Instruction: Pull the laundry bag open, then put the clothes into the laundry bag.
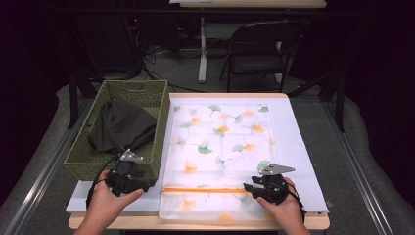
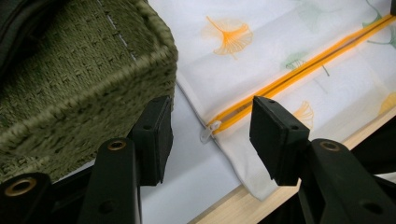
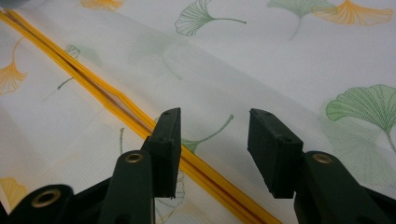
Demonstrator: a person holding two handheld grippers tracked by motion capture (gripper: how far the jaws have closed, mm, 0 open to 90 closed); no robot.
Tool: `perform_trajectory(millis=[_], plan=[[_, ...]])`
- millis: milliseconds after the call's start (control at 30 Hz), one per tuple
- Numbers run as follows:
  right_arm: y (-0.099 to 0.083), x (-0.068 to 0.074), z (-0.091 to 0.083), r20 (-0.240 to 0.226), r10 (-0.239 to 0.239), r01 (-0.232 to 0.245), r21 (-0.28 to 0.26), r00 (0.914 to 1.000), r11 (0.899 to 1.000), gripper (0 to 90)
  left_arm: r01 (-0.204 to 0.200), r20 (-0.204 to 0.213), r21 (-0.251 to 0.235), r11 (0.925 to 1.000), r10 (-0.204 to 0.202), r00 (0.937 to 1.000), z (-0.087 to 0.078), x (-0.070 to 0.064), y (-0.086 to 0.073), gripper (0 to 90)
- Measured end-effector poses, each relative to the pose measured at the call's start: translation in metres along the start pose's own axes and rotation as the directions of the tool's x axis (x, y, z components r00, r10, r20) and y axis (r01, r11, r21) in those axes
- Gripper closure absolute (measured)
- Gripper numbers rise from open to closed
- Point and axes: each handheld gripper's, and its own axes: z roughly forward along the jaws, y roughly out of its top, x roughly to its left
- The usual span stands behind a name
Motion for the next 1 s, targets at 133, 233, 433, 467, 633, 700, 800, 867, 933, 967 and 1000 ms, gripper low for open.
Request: perform_trajectory(millis=[133,233,433,467,633,700,800,867,933,967,1000], plan=[[0.001,0.001,-0.001,-0.004,0.003,-0.003,-0.005,1.0,1.0,54.5,0.008,-0.005,-0.005,1.0,-0.008,1.0,-0.004,0.003,0.007,46.3],[0.001,0.0,0.001,-0.001,-0.006,0.006,-0.003,1.0,1.0,54.5,0.009,0.002,-0.008,0.9999,-0.009,1.0,-0.008,0.004,0.013,43.1],[0.001,0.001,0.002,-0.002,-0.007,0.007,0.0,1.0,1.0,54.5,0.002,-0.005,-0.009,1.0,-0.002,1.0,-0.014,0.008,0.025,40.9],[0.001,0.001,0.002,-0.002,-0.005,0.005,0.002,1.0,1.0,54.5,0.003,-0.008,-0.014,0.9999,-0.003,1.0,-0.016,0.008,0.027,40.5],[0.001,0.002,0.003,-0.004,-0.015,0.015,-0.002,0.9999,1.0,54.5,-0.004,-0.022,-0.015,0.9999,0.004,0.9998,-0.02,0.011,0.036,39.6],[0.001,0.004,0.003,-0.006,-0.01,0.01,0.0,0.9999,1.0,54.5,0.0,-0.029,-0.018,0.9998,-0.001,0.9996,-0.021,0.013,0.04,39.5],[0.001,0.003,0.003,-0.007,-0.021,0.021,0.002,0.9998,1.0,54.5,0.005,-0.034,-0.016,0.9999,-0.005,0.9994,-0.021,0.017,0.044,39.1],[0.001,0.003,0.003,-0.005,-0.018,0.018,0.002,0.9998,1.0,54.5,0.015,-0.04,-0.019,0.9997,-0.016,0.9991,-0.021,0.02,0.047,38.8],[0.0,0.002,0.003,-0.005,-0.018,0.018,0.001,0.9998,1.0,54.5,0.027,-0.048,-0.025,0.9993,-0.028,0.9984,-0.022,0.022,0.05,37.6],[0.0,0.002,0.003,-0.006,-0.019,0.019,0.002,0.9998,1.0,54.4,0.026,-0.05,-0.025,0.9994,-0.027,0.9984,-0.022,0.024,0.051,37.0],[-0.001,0.002,0.003,-0.005,-0.018,0.018,0.002,0.9998,1.0,54.4,0.029,-0.051,-0.028,0.9992,-0.031,0.9982,-0.022,0.025,0.054,36.7]])
